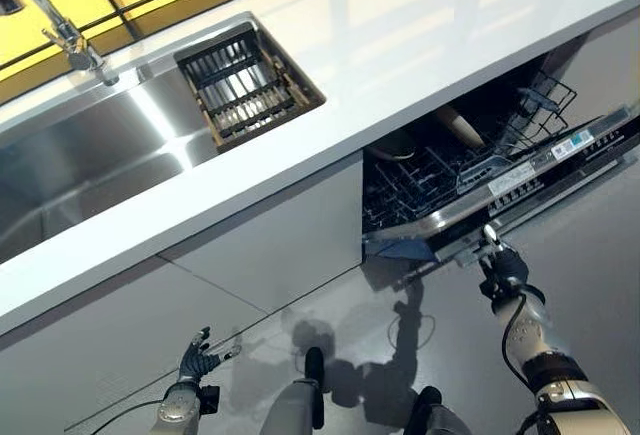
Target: Take plates into dishwasher
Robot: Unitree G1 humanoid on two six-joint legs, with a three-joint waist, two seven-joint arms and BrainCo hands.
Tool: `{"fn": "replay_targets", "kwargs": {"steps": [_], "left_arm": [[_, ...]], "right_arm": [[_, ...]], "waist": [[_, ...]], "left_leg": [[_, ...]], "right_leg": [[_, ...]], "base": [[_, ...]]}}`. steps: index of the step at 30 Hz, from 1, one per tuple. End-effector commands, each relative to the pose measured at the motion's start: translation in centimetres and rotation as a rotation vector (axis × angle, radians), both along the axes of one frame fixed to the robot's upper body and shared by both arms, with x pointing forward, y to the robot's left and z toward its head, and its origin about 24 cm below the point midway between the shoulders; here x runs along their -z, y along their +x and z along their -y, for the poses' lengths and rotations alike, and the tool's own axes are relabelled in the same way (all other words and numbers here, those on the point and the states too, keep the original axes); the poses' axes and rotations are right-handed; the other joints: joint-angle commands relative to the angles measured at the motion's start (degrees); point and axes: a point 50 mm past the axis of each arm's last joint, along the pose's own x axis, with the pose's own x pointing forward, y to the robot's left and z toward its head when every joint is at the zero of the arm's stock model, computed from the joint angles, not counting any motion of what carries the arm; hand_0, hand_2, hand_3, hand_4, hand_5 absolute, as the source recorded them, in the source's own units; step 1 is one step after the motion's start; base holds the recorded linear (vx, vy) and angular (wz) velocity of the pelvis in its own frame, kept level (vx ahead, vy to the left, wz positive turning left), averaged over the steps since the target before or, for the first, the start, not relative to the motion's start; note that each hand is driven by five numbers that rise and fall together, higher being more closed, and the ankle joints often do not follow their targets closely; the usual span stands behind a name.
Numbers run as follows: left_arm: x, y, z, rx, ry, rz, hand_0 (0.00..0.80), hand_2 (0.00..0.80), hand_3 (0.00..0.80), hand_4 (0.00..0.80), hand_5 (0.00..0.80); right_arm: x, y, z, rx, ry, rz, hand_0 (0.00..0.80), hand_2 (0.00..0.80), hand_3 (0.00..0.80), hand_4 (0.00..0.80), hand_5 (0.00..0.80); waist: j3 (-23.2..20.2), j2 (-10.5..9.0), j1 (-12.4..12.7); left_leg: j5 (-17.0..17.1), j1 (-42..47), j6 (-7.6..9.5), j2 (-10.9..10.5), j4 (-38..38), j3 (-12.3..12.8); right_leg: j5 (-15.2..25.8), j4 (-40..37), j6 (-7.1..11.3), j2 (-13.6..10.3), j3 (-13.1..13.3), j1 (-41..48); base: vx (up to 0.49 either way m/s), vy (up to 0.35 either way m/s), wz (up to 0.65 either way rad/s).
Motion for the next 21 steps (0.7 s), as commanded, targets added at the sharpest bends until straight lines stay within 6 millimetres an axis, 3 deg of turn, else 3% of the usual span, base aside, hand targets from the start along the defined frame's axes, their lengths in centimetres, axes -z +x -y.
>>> {"fn": "replay_targets", "kwargs": {"steps": [1,8,21], "left_arm": [[-1.8,1.4,-0.3,0.080,0.067,0.079,0.000,0.000,0.000,0.000,0.000],[-2.3,2.1,-0.1,0.098,0.078,0.092,0.000,0.000,0.000,0.000,0.000],[-2.7,2.2,-0.2,0.113,0.082,0.103,0.000,0.000,0.000,0.000,0.000]], "right_arm": [[-7.8,4.2,-8.0,-0.299,-0.116,0.238,0.000,0.000,0.000,0.000,0.000],[-9.0,5.4,-9.8,-0.331,-0.224,0.179,0.000,0.000,0.000,0.000,0.000],[-12.6,6.3,-10.2,-0.270,-0.350,0.240,0.000,0.000,0.000,0.000,0.000]], "waist": [[-1.24,-2.89,4.52],[-0.83,-3.81,6.59],[-0.25,-4.74,9.89]], "left_leg": [[1.68,2.12,3.90,-4.10,-3.93,1.27],[1.86,2.68,4.10,-4.56,-5.16,-0.29],[1.30,2.86,4.87,-5.64,-5.77,-2.91]], "right_leg": [[9.65,1.22,1.24,-1.08,2.68,2.97],[11.19,-0.46,1.88,-1.58,1.09,4.39],[13.97,-0.54,3.05,-3.09,-1.33,5.78]], "base": [[0.034,-0.012,0.14],[0.044,0.000,0.20],[0.037,0.018,0.13]]}}
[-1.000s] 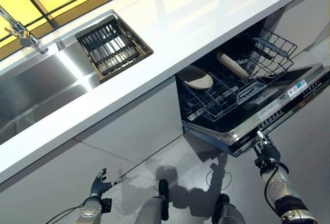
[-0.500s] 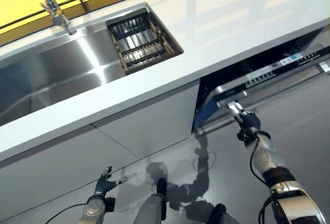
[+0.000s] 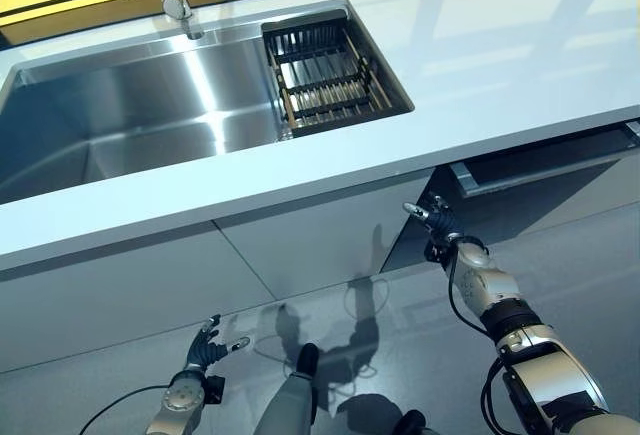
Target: Take plates into dishwasher
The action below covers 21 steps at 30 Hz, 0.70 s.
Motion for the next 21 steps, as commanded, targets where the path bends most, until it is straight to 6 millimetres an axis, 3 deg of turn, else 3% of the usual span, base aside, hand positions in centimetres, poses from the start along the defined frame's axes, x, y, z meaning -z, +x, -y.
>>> {"fn": "replay_targets", "kwargs": {"steps": [1,8,15,17,19,20,21], "left_arm": [[-1.9,1.4,-0.4,0.064,0.066,0.084,0.000,0.000,0.000,0.000,0.000],[-1.9,1.0,-1.4,0.031,0.079,0.072,0.000,0.000,0.000,0.000,0.000],[-1.4,0.3,-2.2,-0.001,0.060,0.046,0.000,0.000,0.000,0.000,0.000],[-1.2,-0.2,-2.7,-0.029,0.040,0.037,0.000,0.000,0.000,0.000,0.000],[-1.0,-0.9,-3.8,-0.087,0.029,0.023,0.000,0.000,0.000,0.000,0.000],[-1.0,-0.9,-3.9,-0.096,0.029,0.022,0.000,0.000,0.000,0.000,0.000],[-0.9,-1.4,-4.6,-0.136,0.016,0.017,0.000,0.000,0.000,0.000,0.000]], "right_arm": [[-9.7,2.3,-3.4,-0.134,-0.054,0.321,0.000,0.000,0.000,0.000,0.000],[-9.0,2.2,-2.2,-0.093,-0.063,0.295,0.000,0.000,0.000,0.000,0.000],[-5.6,1.1,0.8,-0.046,-0.268,0.175,0.000,0.000,0.000,0.000,0.000],[-3.6,0.1,2.2,-0.043,-0.266,0.138,0.000,0.000,0.000,0.000,0.000],[0.0,-1.9,3.6,-0.030,-0.203,0.067,0.000,0.000,0.000,0.000,0.000],[0.5,-2.3,3.7,-0.027,-0.187,0.058,0.000,0.000,0.000,0.000,0.000],[2.4,-3.4,4.2,-0.019,-0.156,0.014,0.000,0.000,0.000,0.000,0.000]], "waist": [[0.08,-0.65,5.33],[-0.43,-1.23,5.55],[-2.58,-2.88,4.74],[-3.34,-3.59,3.90],[-4.85,-4.64,2.49],[-5.22,-4.70,2.21],[-6.19,-5.18,1.37]], "left_leg": [[1.01,3.88,4.48,-3.27,-5.88,2.32],[1.13,5.23,4.54,-3.27,-7.89,1.75],[1.27,7.77,4.77,-3.19,-11.30,1.97],[0.90,8.98,5.00,-3.12,-11.90,1.97],[0.16,11.00,5.41,-2.88,-12.71,2.15],[0.31,11.00,5.45,-2.70,-12.85,2.04],[0.22,11.66,5.48,-2.39,-13.36,2.12]], "right_leg": [[14.58,1.80,1.64,-2.28,2.79,1.53],[15.82,1.19,2.37,-2.64,2.07,2.37],[17.32,0.27,3.40,-2.56,1.77,4.45],[18.15,0.47,3.69,-2.52,2.45,5.09],[19.71,1.19,4.22,-2.42,4.01,6.46],[20.06,0.79,4.12,-2.12,4.05,6.66],[20.37,0.56,4.24,-1.69,4.68,7.57]], "base": [[0.017,0.011,0.11],[0.012,0.010,0.07],[0.012,0.043,0.12],[0.005,0.092,0.14],[0.049,0.076,0.14],[0.046,0.061,0.15],[0.022,0.042,0.12]]}}
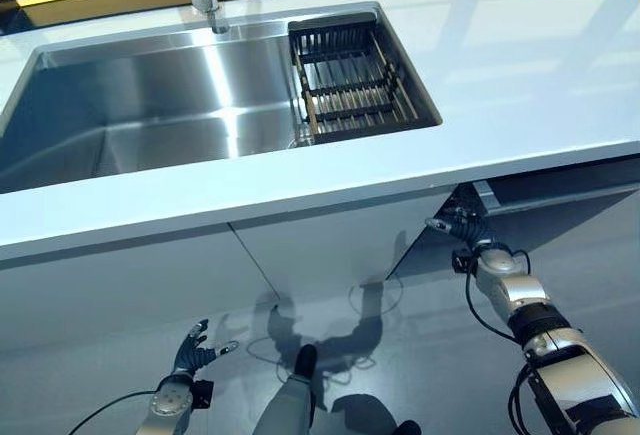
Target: Take plates into dishwasher
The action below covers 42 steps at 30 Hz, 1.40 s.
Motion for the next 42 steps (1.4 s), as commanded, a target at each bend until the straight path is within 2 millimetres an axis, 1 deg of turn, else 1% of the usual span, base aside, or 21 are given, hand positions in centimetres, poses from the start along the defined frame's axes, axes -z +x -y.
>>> {"fn": "replay_targets", "kwargs": {"steps": [1,2,5,6,7,8,9,10,12,14,16,18,19,24,26,30,31,33,36,39,42], "left_arm": [[-0.1,-1.4,-2.2,-0.067,0.010,0.000,0.000,0.000,0.000,0.000,0.000],[0.2,-2.0,-2.7,-0.098,-0.002,0.001,0.000,0.000,0.000,0.000,0.000],[0.1,-2.6,-3.3,-0.138,-0.016,0.014,0.000,0.000,0.000,0.000,0.000],[0.0,-2.8,-3.7,-0.150,-0.019,0.017,0.000,0.000,0.000,0.000,0.000],[-0.1,-3.0,-4.2,-0.169,-0.017,0.018,0.000,0.000,0.000,0.000,0.000],[-0.2,-3.2,-4.7,-0.190,-0.015,0.015,0.000,0.000,0.000,0.000,0.000],[-0.2,-3.3,-4.8,-0.194,-0.014,0.015,0.000,0.000,0.000,0.000,0.000],[-0.2,-3.4,-5.2,-0.204,-0.012,0.012,0.000,0.000,0.000,0.000,0.000],[-0.2,-3.5,-5.3,-0.210,-0.012,0.010,0.000,0.000,0.000,0.000,0.000],[-0.1,-3.6,-5.3,-0.215,-0.009,0.009,0.000,0.000,0.000,0.000,0.000],[0.1,-3.9,-5.4,-0.234,-0.001,0.005,0.000,0.000,0.000,0.000,0.000],[0.1,-4.1,-5.4,-0.244,-0.003,0.001,0.000,0.000,0.000,0.000,0.000],[0.2,-4.3,-5.6,-0.255,-0.012,-0.001,0.000,0.000,0.000,0.000,0.000],[0.9,-4.6,-4.8,-0.264,-0.079,0.002,0.000,0.000,0.000,0.000,0.000],[1.5,-4.9,-4.2,-0.246,-0.099,-0.013,0.000,0.000,0.000,0.000,0.000],[2.4,-5.8,-3.8,-0.224,-0.110,-0.063,0.000,0.000,0.000,0.000,0.000],[2.5,-6.0,-3.8,-0.218,-0.112,-0.075,0.000,0.000,0.000,0.000,0.000],[2.9,-6.8,-4.1,-0.225,-0.127,-0.095,0.000,0.000,0.000,0.000,0.000],[3.1,-7.6,-4.6,-0.257,-0.139,-0.105,0.000,0.000,0.000,0.000,0.000],[3.4,-8.5,-4.9,-0.285,-0.136,-0.121,0.000,0.000,0.000,0.000,0.000],[3.5,-9.2,-5.0,-0.301,-0.128,-0.126,0.000,0.000,0.000,0.000,0.000]], "right_arm": [[-0.4,-0.7,-0.2,-0.035,0.085,0.105,0.000,0.000,0.000,0.000,0.000],[1.4,-2.1,0.4,-0.012,0.121,0.069,0.000,0.000,0.000,0.000,0.000],[3.4,-4.0,1.3,0.025,0.170,0.038,0.000,0.000,0.000,0.000,0.000],[4.2,-4.9,1.8,0.039,0.180,0.027,0.000,0.000,0.000,0.000,0.000],[5.3,-6.2,2.4,0.057,0.193,0.011,0.000,0.000,0.000,0.000,0.000],[6.2,-7.4,2.8,0.093,0.216,0.002,0.000,0.000,0.000,0.000,0.000],[6.4,-7.6,2.9,0.099,0.218,-0.002,0.000,0.000,0.000,0.000,0.000],[7.1,-8.5,3.3,0.129,0.232,-0.018,0.000,0.000,0.000,0.000,0.000],[7.9,-9.3,3.9,0.169,0.249,-0.031,0.000,0.000,0.000,0.000,0.000],[8.4,-9.9,4.3,0.192,0.251,-0.043,0.000,0.000,0.000,0.000,0.000],[9.3,-10.8,5.0,0.231,0.257,-0.067,0.000,0.000,0.000,0.000,0.000],[9.5,-10.9,5.2,0.241,0.242,-0.080,0.000,0.000,0.000,0.000,0.000],[9.9,-11.2,5.3,0.247,0.211,-0.108,0.000,0.000,0.000,0.000,0.000],[11.0,-12.4,6.3,0.274,0.116,-0.189,0.000,0.000,0.000,0.000,0.000],[11.3,-12.9,6.8,0.288,0.088,-0.218,0.000,0.000,0.000,0.000,0.000],[11.6,-14.0,7.9,0.307,0.055,-0.255,0.000,0.000,0.000,0.000,0.000],[11.7,-14.4,8.2,0.314,0.042,-0.263,0.000,0.000,0.000,0.000,0.000],[11.9,-15.0,8.9,0.321,0.026,-0.290,0.000,0.000,0.000,0.000,0.000],[12.1,-15.4,9.4,0.318,0.003,-0.315,0.000,0.000,0.000,0.000,0.000],[12.5,-16.3,9.6,0.338,0.013,-0.329,0.000,0.000,0.000,0.000,0.000],[13.0,-17.5,10.0,0.370,0.018,-0.341,0.000,0.000,0.000,0.000,0.000]], "waist": [[-5.54,-2.27,1.32],[-6.55,-2.57,0.52],[-7.64,-2.45,-0.71],[-8.22,-2.46,-1.16],[-9.09,-2.57,-1.85],[-9.87,-2.74,-3.06],[-10.21,-2.62,-3.34],[-11.01,-2.41,-4.55],[-11.61,-2.51,-5.79],[-11.97,-3.04,-6.01],[-12.73,-4.00,-5.76],[-13.07,-4.20,-5.45],[-13.35,-4.33,-5.11],[-13.37,-3.46,-4.45],[-12.86,-2.90,-4.45],[-11.67,-2.23,-5.13],[-11.47,-2.05,-5.22],[-11.37,-1.81,-5.34],[-12.10,-2.36,-5.97],[-13.00,-3.61,-7.32],[-13.96,-4.56,-8.60]], "left_leg": [[0.03,7.76,4.57,-1.51,-10.27,3.14],[0.09,8.63,4.50,-1.39,-11.11,3.68],[0.18,10.08,4.50,-0.85,-12.61,4.15],[0.26,10.39,4.53,-0.75,-13.08,3.96],[0.28,10.50,4.65,-0.83,-13.38,3.34],[0.18,10.75,4.90,-1.11,-13.57,2.14],[0.30,10.57,4.97,-0.97,-13.54,1.95],[0.40,10.75,5.27,-0.77,-13.77,1.09],[0.65,11.06,5.30,-0.78,-14.30,0.20],[0.83,10.81,5.09,-0.99,-14.13,-0.25],[1.59,9.81,4.09,-0.81,-13.49,-0.75],[2.19,8.99,3.30,-0.26,-13.05,-0.95],[3.03,7.77,2.48,0.36,-12.52,-1.20],[5.64,3.85,-0.58,3.20,-10.61,-1.60],[6.78,2.99,-1.84,4.41,-10.32,-1.73],[9.26,1.84,-3.70,5.96,-10.95,-0.64],[9.43,1.51,-3.82,5.81,-10.67,-0.60],[8.69,1.13,-3.68,4.59,-8.74,-2.17],[4.34,2.52,-2.43,2.36,-4.32,-3.65],[0.22,4.15,-0.91,0.00,1.64,-3.03],[-1.91,5.48,-0.44,-1.69,7.65,-1.55]], "right_leg": [[18.19,4.29,3.02,-1.62,6.88,0.99],[18.44,3.58,3.24,-1.14,7.63,1.75],[19.49,4.05,3.56,-0.79,9.71,1.39],[19.12,3.81,3.42,-0.15,11.18,1.58],[18.50,3.33,3.09,1.15,13.76,2.01],[17.87,3.97,2.81,2.55,17.49,2.36],[18.14,4.01,2.66,3.10,18.18,2.23],[17.81,5.27,2.26,4.78,21.06,1.94],[16.22,4.40,1.63,7.00,24.01,2.21],[14.90,1.46,1.35,7.85,24.32,3.46],[12.65,-2.76,0.93,9.47,24.94,6.01],[10.30,-4.91,0.62,10.34,24.82,7.31],[7.71,-7.32,-0.13,11.51,25.16,8.92],[0.65,-10.94,-4.03,14.16,25.29,11.50],[-0.62,-12.69,-5.51,15.17,25.14,12.25],[0.67,-15.29,-6.53,16.91,25.90,13.11],[0.97,-15.72,-6.72,17.24,26.23,13.27],[1.57,-16.72,-7.05,17.67,27.13,13.16],[2.89,-17.48,-7.11,16.76,27.18,11.77],[5.02,-18.71,-7.01,15.62,26.32,10.22],[7.43,-20.85,-6.64,15.03,24.64,9.28]], "base": [[0.036,0.070,0.02],[0.028,0.055,-0.11],[-0.006,0.015,-0.29],[-0.038,-0.070,-0.10],[-0.075,-0.128,-0.02],[-0.091,-0.120,0.10],[-0.158,-0.159,0.13],[-0.168,-0.141,0.21],[-0.184,-0.173,0.23],[-0.149,-0.177,0.04],[-0.277,-0.273,0.10],[-0.250,-0.190,0.06],[-0.249,-0.148,-0.05],[-0.265,-0.110,-0.06],[-0.250,-0.103,0.01],[-0.187,-0.080,0.18],[-0.189,-0.040,0.14],[-0.206,-0.029,0.13],[-0.211,0.026,0.04],[-0.190,0.058,-0.16],[-0.178,0.081,0.07]]}}
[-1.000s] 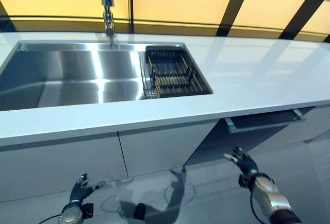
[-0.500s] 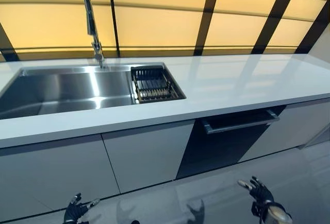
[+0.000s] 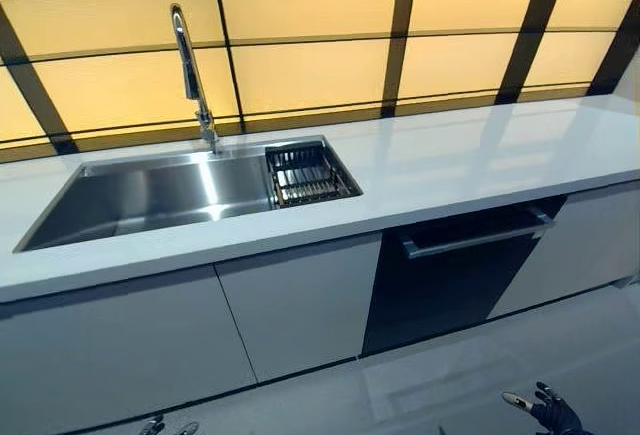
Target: Take plates into dishwasher
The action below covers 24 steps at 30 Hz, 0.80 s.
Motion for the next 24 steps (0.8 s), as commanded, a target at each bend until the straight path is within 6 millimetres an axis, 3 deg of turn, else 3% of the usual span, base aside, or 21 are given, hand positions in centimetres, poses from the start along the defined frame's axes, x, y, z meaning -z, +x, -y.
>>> {"fn": "replay_targets", "kwargs": {"steps": [1,4,7,10,18,21,24], "left_arm": [[-1.8,2.6,-1.1,-0.005,0.042,0.128,0.000,0.000,0.000,0.000,0.000],[-1.8,2.3,-1.4,-0.006,0.044,0.124,0.000,0.000,0.000,0.000,0.000],[-1.8,2.0,-1.5,0.009,0.042,0.121,0.000,0.000,0.000,0.000,0.000],[-1.9,2.5,-1.5,0.043,0.045,0.116,0.000,0.000,0.000,0.000,0.000],[-2.4,3.5,-1.8,0.090,0.058,0.111,0.000,0.000,0.000,0.000,0.000],[-2.7,3.5,-2.3,0.084,0.070,0.114,0.000,0.000,0.000,0.000,0.000],[-3.1,3.8,-3.0,0.087,0.079,0.111,0.000,0.000,0.000,0.000,0.000]], "right_arm": [[-2.4,2.8,1.2,0.029,-0.049,0.173,0.000,0.000,0.000,0.000,0.000],[-2.5,2.4,1.7,0.056,-0.052,0.169,0.000,0.000,0.000,0.000,0.000],[-2.6,2.0,2.3,0.084,-0.060,0.165,0.000,0.000,0.000,0.000,0.000],[-2.7,1.7,2.7,0.103,-0.074,0.158,0.000,0.000,0.000,0.000,0.000],[-3.2,1.9,3.2,0.104,-0.089,0.165,0.000,0.000,0.000,0.000,0.000],[-3.1,2.3,2.8,0.088,-0.069,0.162,0.000,0.000,0.000,0.000,0.000],[-2.7,2.4,2.3,0.067,-0.053,0.150,0.000,0.000,0.000,0.000,0.000]], "waist": [[1.40,-8.00,-0.68],[0.71,-8.02,-1.29],[-0.78,-7.12,-2.71],[-1.85,-6.21,-3.79],[-1.82,-5.78,-4.68],[-1.58,-5.90,-4.44],[-1.47,-5.64,-4.28]], "left_leg": [[-4.93,-0.40,4.35,-6.13,14.66,3.43],[-6.17,1.44,4.33,-6.37,14.77,3.45],[-8.34,6.83,4.35,-4.78,6.22,4.83],[-7.63,9.89,4.76,-4.20,-1.15,6.08],[-7.88,12.07,6.51,-6.62,-4.78,6.63],[-7.61,12.39,6.68,-6.61,-5.60,7.58],[-6.56,12.16,7.04,-5.89,-6.59,7.90]], "right_leg": [[13.17,-14.27,-2.08,-2.05,-2.06,3.40],[14.27,-15.16,-1.62,-2.27,-2.93,2.67],[14.93,-15.80,-0.62,-2.67,-4.17,1.57],[15.57,-16.11,0.55,-3.51,-3.84,0.92],[19.21,-15.55,3.76,-6.47,-3.28,-2.60],[20.86,-13.60,4.83,-7.56,-4.49,-4.49],[21.34,-9.08,4.92,-8.08,-3.10,-5.60]], "base": [[-0.116,0.082,0.31],[-0.101,0.129,0.59],[-0.084,0.235,0.23],[-0.050,0.269,0.33],[-0.053,0.186,0.00],[-0.064,0.070,-0.11],[-0.088,-0.011,-0.23]]}}
